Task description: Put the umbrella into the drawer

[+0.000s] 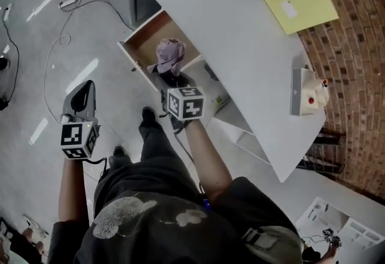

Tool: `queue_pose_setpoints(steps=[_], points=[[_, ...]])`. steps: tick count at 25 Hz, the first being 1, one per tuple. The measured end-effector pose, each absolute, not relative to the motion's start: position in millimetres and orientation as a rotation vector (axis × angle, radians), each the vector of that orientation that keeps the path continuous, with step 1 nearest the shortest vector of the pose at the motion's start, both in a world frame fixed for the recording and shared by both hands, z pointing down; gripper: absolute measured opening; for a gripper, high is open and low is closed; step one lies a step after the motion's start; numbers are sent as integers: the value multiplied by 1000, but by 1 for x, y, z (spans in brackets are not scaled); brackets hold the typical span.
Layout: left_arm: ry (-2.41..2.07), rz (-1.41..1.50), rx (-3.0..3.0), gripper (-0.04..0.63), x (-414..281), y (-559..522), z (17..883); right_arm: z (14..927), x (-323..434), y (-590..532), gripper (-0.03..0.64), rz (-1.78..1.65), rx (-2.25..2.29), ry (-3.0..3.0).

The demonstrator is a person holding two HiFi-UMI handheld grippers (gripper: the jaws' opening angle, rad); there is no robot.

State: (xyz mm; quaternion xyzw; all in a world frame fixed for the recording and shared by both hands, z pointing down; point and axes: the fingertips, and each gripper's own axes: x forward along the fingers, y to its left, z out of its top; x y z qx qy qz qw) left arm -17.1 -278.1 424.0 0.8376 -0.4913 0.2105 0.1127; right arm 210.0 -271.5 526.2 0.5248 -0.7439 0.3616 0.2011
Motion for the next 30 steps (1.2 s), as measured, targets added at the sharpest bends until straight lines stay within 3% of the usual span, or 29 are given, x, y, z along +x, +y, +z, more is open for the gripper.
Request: queue_pose_setpoints(steps=[30], points=[[-1460, 613, 2176, 11, 20, -338, 598, 743, 229, -433, 239, 1056, 1452, -1917]])
